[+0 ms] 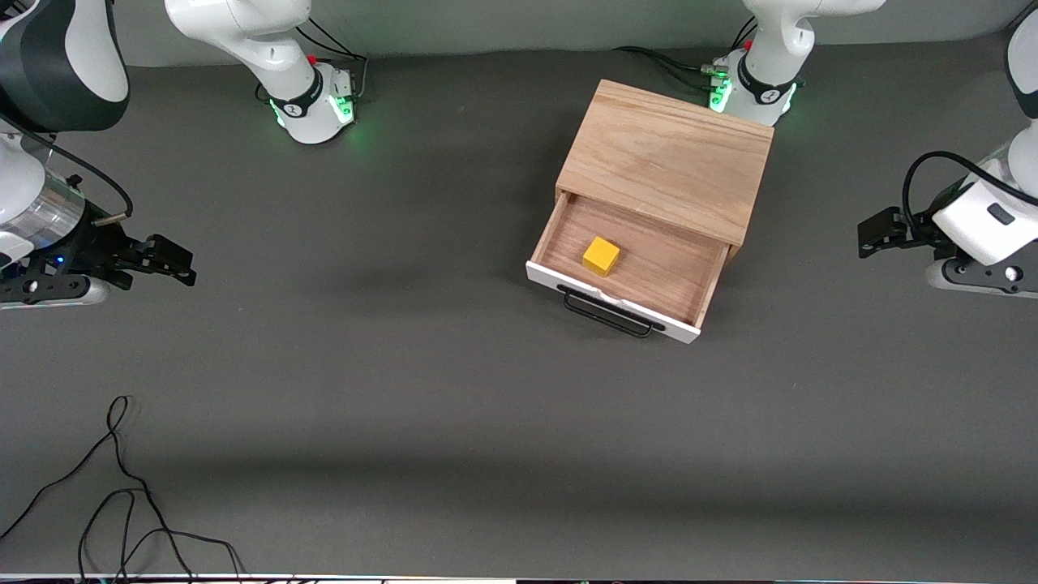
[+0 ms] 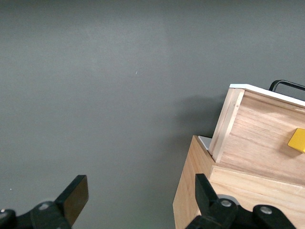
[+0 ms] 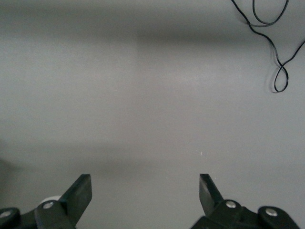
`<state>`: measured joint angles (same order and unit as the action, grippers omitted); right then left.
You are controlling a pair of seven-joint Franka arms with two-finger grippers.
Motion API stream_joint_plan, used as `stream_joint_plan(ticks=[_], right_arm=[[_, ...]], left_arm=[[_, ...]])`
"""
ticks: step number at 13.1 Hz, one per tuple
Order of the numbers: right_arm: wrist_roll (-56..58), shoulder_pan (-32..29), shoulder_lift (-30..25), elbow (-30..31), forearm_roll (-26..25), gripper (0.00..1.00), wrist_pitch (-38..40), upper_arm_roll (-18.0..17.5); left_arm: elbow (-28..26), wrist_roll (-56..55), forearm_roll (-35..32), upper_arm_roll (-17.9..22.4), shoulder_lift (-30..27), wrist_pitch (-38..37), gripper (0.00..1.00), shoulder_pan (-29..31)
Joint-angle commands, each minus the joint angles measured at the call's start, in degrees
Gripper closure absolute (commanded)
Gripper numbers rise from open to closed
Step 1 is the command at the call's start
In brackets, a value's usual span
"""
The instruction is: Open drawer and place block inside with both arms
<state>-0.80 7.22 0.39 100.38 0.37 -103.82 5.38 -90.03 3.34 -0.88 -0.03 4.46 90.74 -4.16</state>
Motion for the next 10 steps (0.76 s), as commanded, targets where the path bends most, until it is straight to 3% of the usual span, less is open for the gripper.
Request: stream_joint_plan(ticks=[1,4,10], right_arm=[[0.8,0.0,0.0,-1.0,0.9,0.0,1.9,-0.8],[-2.7,-0.3,1.0,-4.5,0.5,0.0,6.3,-2.5],[-2.9,-0.3,1.8,-4.8,0.7,0.0,6.4,-2.4]], left_arm=[[-0.6,0.3,0.2,0.6,-1.3,-0.1,0.0,-0.7],[-0.7,0.3,0.1,0.6,-1.3,-0.1,0.0,-0.7],[-0.6,0.3,0.2,0.6,-1.3,-0.1,0.0,-0.7]])
